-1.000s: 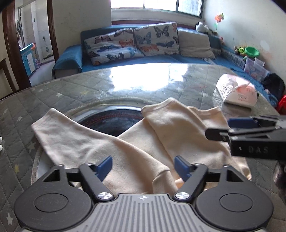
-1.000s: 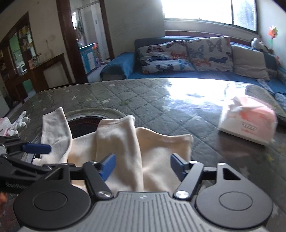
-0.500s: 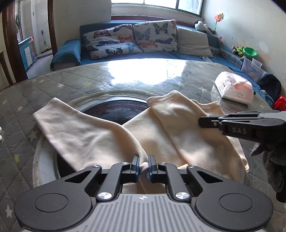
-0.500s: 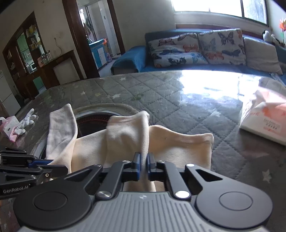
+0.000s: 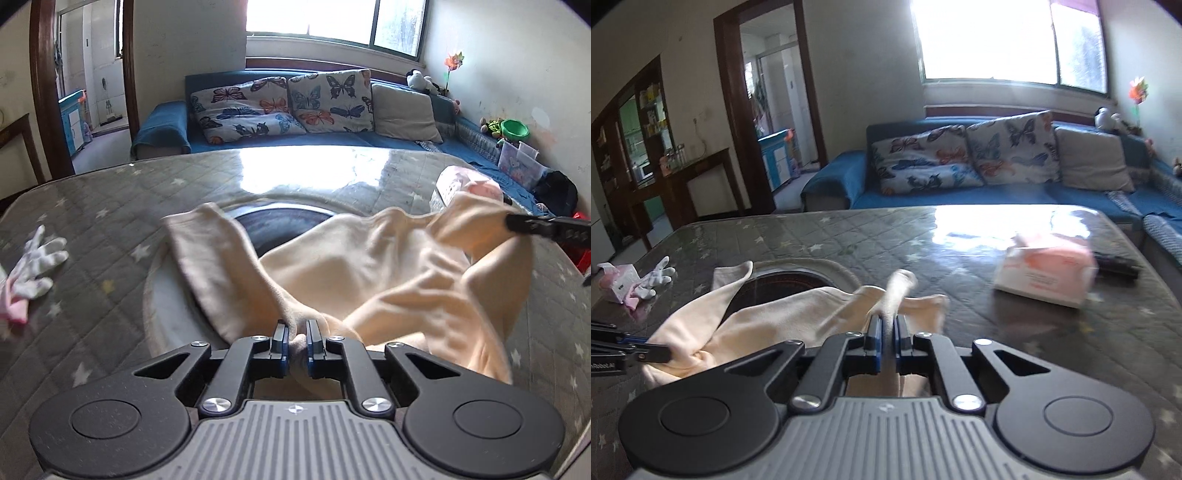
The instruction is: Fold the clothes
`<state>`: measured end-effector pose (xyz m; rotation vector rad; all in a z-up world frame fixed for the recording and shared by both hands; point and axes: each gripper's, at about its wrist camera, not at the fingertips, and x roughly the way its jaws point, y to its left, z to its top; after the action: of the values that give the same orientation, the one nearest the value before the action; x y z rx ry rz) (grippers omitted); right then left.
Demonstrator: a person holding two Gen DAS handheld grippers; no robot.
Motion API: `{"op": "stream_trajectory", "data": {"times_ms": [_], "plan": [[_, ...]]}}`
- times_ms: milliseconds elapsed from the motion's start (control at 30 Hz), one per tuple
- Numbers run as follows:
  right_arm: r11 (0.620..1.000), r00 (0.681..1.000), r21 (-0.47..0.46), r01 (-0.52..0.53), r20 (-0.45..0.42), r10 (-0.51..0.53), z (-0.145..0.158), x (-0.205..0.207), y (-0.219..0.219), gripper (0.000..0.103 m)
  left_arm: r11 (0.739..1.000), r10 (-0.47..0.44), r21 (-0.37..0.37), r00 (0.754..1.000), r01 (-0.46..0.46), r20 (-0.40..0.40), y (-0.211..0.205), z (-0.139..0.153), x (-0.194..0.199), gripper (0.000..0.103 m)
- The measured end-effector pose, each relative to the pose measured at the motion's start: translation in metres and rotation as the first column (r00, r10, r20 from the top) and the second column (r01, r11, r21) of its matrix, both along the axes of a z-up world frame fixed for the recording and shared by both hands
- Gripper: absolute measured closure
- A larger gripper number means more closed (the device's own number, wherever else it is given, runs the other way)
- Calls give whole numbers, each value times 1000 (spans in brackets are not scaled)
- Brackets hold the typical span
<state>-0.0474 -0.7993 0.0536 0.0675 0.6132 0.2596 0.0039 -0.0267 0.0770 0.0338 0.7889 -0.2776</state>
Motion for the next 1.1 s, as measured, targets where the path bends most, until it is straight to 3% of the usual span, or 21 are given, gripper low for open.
{"op": "stream_trajectory", "data": {"times_ms": [333,633,700,867,1000,1100], "plan": [[992,992,20,128,1,-128,7,-62,-104,98,999,-29,-16,999,28,-43,26,4,-54,93],[975,965,-33,222,-138,-224,-28,-70,-174,97,998,-59,28,991,63,-121,32,-13,-76,86],[977,966,-44,210,-144,-214,-28,-71,-183,97,997,-63,38,989,68,-133,34,-17,-81,70],[995,986,-34,88,-136,-92,-21,-66,-179,91,997,-58,47,995,62,-79,35,-1,-76,60],[1000,989,-28,-10,-145,5,-23,-56,-153,83,997,-64,43,997,66,-37,31,9,-64,58],[997,987,-37,-71,-150,64,-27,-42,-135,83,997,-60,41,998,60,-16,26,12,-49,58]]}}
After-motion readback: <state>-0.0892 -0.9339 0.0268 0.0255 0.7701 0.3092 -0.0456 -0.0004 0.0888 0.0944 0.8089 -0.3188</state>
